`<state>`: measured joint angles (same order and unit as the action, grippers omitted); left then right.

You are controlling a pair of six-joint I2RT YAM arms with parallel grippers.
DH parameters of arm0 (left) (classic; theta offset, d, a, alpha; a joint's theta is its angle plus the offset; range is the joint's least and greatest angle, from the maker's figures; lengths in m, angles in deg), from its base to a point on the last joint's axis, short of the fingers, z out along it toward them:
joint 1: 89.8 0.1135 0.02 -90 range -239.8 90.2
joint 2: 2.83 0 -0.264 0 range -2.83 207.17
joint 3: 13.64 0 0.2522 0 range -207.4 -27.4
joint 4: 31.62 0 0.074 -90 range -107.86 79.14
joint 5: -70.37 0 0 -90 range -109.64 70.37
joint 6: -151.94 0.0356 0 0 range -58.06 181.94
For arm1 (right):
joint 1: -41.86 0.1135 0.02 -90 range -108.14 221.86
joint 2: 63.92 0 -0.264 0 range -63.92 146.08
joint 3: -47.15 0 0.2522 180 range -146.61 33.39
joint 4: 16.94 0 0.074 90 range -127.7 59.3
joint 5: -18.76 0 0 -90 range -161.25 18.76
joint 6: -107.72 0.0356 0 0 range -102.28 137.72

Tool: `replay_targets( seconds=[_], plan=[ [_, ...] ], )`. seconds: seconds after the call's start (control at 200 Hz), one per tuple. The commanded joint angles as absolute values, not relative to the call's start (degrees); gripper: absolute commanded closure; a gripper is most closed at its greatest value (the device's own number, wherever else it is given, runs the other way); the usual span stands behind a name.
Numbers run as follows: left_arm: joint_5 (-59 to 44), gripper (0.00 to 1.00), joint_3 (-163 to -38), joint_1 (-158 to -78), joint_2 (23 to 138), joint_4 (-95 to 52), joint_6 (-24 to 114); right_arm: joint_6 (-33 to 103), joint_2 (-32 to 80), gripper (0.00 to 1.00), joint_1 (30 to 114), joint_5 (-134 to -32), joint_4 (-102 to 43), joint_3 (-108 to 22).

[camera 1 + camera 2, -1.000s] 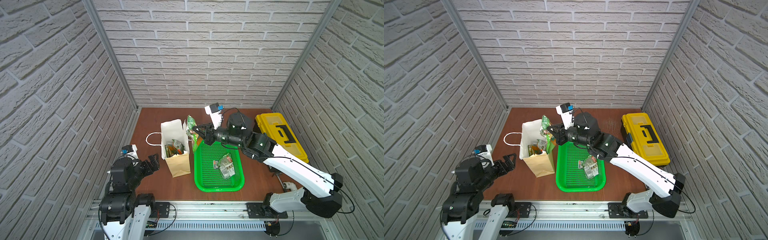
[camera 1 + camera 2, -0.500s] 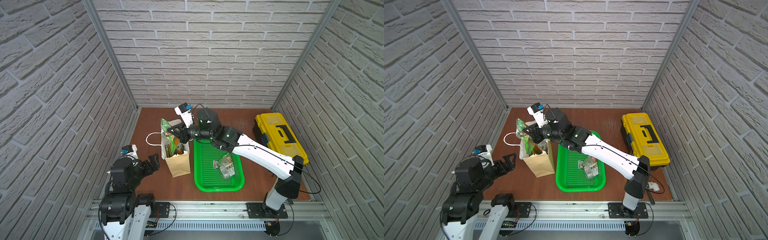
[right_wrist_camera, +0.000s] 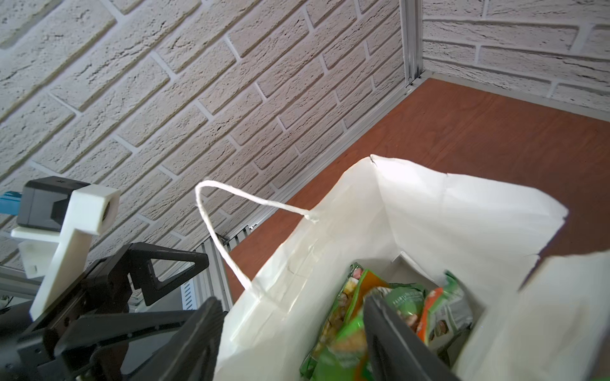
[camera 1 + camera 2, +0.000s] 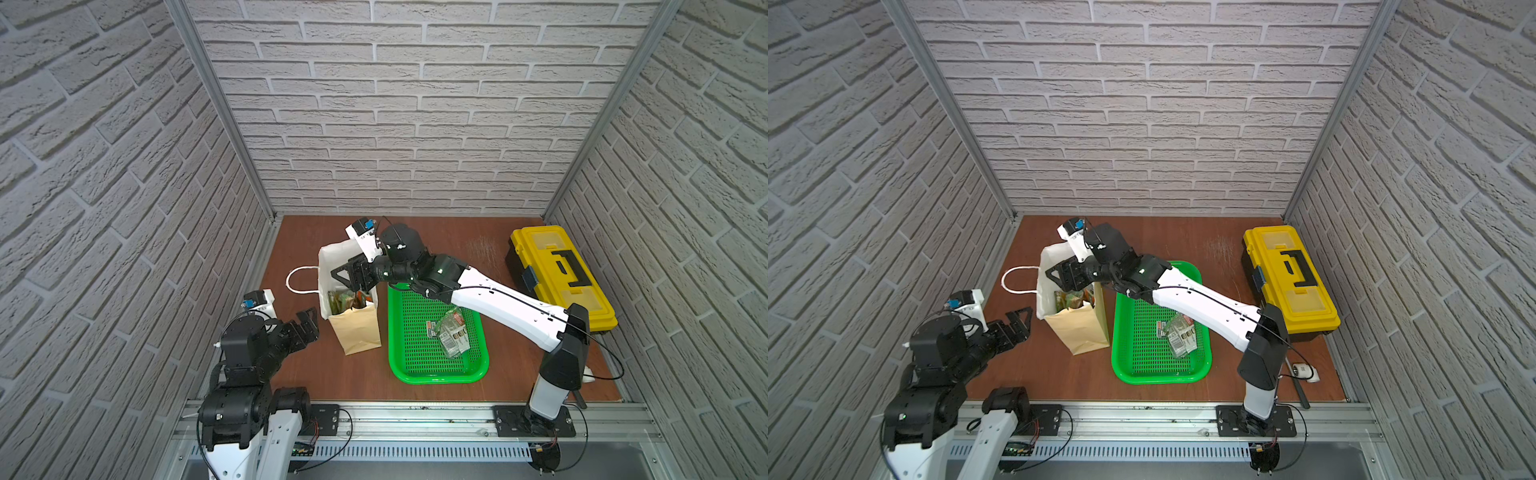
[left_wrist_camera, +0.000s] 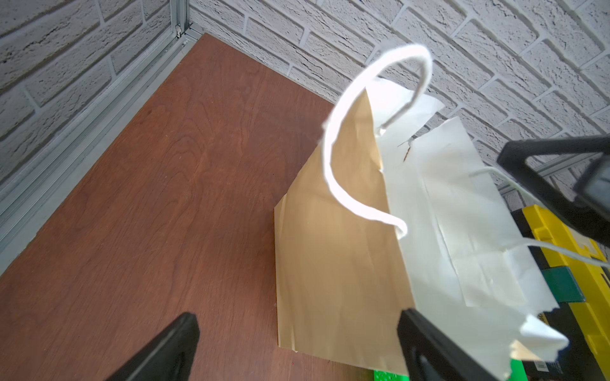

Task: Place the condiment packets inside the bag
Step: Place the condiment packet in the paper bag, then pick up the condiment packet from the storage box.

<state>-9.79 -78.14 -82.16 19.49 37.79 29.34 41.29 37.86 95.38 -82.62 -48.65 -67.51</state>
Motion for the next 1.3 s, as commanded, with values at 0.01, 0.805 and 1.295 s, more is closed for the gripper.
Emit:
replay_targets(
  seconds=[0.01, 0.805, 1.295],
  plan=[
    [-10.0, 0.02, -77.6, -82.4, 19.2, 35.6, 29.6, 40.0, 30.2, 0.25, 95.3, -80.6, -49.3, -65.3],
    [-9.6, 0.02, -77.6, -82.6, 19.4, 35.5, 29.5, 51.3, 7.5, 0.17, 87.5, -55.3, -67.1, -23.3],
    [-9.7, 0.02, -77.7, -82.7, 18.9, 35.6, 29.5, 55.5, 25.1, 0.14, 86.2, -53.0, -67.8, -20.6]
  ],
)
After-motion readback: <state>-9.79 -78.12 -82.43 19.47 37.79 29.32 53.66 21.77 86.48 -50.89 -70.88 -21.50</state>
